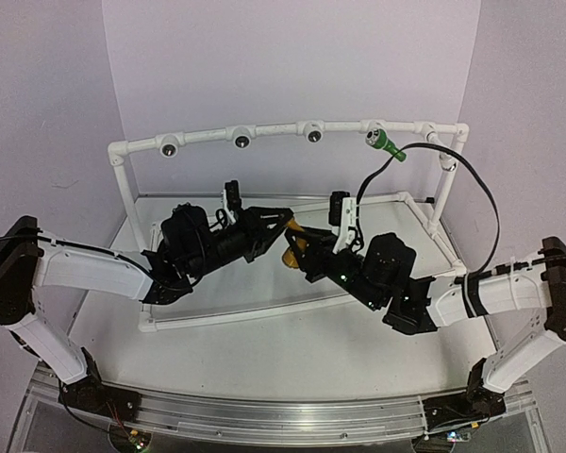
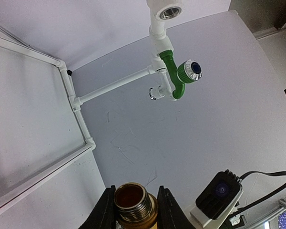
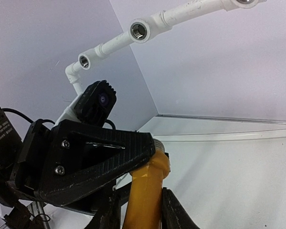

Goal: Install the water faucets
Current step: Pass from the left arm to the right, then hold the pipe with the faucet installed at the center of the board.

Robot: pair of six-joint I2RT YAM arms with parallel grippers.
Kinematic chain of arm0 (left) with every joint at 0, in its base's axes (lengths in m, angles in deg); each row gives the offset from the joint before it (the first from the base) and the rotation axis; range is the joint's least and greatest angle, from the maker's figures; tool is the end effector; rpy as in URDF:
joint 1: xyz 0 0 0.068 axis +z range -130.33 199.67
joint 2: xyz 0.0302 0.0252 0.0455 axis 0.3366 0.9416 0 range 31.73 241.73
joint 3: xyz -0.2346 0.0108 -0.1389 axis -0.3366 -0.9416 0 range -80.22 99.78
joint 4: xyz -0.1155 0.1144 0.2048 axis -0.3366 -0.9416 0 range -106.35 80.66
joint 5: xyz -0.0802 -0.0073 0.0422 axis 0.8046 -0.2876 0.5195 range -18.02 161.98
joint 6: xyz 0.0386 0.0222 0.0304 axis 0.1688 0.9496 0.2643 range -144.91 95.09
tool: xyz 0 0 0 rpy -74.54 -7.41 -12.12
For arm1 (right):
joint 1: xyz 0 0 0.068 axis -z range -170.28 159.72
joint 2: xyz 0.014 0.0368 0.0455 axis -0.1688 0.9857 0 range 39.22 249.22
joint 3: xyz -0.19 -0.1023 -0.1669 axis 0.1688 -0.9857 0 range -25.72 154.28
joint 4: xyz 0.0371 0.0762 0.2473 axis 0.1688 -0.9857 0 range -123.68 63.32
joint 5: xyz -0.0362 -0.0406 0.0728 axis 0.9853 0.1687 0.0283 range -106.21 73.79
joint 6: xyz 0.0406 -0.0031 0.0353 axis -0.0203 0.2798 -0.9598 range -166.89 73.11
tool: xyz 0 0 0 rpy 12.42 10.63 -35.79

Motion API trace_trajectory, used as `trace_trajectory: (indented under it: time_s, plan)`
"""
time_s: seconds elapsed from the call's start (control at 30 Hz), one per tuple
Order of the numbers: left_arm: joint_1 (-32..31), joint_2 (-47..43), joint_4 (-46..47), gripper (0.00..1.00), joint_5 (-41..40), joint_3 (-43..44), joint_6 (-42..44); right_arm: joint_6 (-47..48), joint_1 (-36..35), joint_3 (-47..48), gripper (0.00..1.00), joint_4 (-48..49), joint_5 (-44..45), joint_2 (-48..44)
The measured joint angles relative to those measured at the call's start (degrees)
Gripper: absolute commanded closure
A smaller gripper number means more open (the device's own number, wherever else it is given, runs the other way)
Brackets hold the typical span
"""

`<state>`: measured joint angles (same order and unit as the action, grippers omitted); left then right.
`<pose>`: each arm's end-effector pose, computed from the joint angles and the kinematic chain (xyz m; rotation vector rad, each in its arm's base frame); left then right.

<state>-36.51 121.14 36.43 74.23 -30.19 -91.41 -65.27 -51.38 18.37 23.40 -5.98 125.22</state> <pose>0.1957 -0.2945 0.2807 -0.1178 1.7259 -1.7137 0.1658 0.2875 0.2733 -0.4027 1.4556 1.0046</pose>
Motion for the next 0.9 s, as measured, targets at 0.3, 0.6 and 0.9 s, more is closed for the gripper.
trace_trajectory:
  time_s: [0.3, 0.6, 0.9]
  plan:
    - [1.1, 0.0, 2.3, 0.41, 0.4, -0.9, 0.0, 0.3, -0.2, 1.6, 1.0, 1.4, 1.5, 2.1]
    - [8.2, -8.4, -6.5, 0.0, 5.6, -12.8, 5.4, 17.2, 0.3, 6.2, 1.0, -23.6, 9.4, -5.0]
    - [8.9, -2.4, -31.8, 0.03, 10.5, -1.3, 34.6, 45.9, 0.4, 33.1, 1.0, -54.6, 21.7, -4.2]
